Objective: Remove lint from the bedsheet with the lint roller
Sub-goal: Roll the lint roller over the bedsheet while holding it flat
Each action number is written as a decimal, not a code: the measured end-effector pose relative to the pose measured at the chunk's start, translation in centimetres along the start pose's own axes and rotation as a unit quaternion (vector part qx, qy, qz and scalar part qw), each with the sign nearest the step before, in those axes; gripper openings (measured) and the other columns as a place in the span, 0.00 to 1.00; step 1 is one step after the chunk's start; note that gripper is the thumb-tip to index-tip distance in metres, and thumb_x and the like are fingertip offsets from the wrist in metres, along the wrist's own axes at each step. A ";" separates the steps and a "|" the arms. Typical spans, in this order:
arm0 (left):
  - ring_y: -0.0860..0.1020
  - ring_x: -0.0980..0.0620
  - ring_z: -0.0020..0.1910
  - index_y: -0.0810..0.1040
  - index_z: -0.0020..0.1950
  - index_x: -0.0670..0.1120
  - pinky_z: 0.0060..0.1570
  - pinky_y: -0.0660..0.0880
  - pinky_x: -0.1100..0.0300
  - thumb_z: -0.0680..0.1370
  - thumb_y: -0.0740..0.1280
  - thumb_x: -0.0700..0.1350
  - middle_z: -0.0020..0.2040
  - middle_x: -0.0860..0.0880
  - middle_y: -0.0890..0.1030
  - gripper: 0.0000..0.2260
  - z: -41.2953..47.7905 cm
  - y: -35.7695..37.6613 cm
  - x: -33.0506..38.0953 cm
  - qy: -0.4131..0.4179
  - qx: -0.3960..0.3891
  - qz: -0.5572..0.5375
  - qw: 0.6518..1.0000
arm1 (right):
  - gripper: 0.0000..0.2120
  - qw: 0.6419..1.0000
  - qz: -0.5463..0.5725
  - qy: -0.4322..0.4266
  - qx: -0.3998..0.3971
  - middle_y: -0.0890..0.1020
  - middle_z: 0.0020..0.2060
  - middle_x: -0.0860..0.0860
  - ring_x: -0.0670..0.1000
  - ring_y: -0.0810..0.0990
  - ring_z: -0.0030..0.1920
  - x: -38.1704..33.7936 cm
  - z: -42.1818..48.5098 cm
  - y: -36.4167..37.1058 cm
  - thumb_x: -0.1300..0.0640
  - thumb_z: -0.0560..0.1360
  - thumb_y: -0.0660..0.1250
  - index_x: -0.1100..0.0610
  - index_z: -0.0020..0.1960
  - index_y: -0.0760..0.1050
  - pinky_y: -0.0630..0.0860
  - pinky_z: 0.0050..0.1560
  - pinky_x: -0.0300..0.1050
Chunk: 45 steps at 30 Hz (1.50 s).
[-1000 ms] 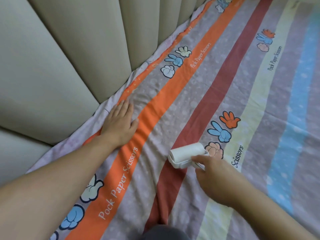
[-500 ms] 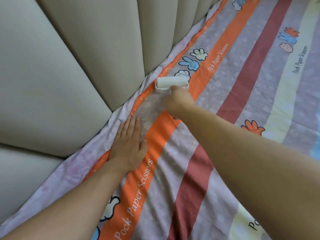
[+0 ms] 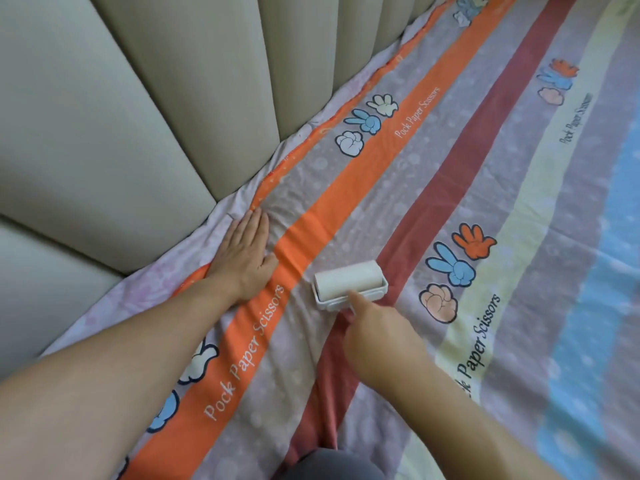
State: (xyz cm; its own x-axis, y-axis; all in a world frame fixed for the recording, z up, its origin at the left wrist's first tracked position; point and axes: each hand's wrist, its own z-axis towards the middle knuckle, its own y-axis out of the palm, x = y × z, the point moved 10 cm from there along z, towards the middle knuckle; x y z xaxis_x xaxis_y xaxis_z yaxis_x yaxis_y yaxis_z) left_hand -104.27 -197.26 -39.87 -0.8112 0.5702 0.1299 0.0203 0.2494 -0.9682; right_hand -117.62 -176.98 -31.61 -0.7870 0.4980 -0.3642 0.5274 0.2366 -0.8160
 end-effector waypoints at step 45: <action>0.46 0.47 0.82 0.48 0.83 0.41 0.79 0.42 0.52 0.75 0.41 0.61 0.83 0.43 0.48 0.40 -12.9 -1.0 -2.0 -0.079 0.051 -0.007 0.996 | 0.17 0.998 0.019 -0.061 -0.024 0.80 0.56 0.53 0.55 0.79 0.50 -2.8 -4.9 -3.5 0.55 0.79 0.56 0.46 0.67 0.70 0.75 0.48 0.46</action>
State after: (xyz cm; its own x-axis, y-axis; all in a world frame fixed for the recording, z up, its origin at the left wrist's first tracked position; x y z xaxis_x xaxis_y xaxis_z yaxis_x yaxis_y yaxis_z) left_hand -95.17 -188.56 -36.39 -0.8932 0.4344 0.1158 -0.0445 0.1708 -0.9843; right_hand -115.66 -175.11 -25.54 -0.7974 0.4023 -0.4498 0.5708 0.2610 -0.7785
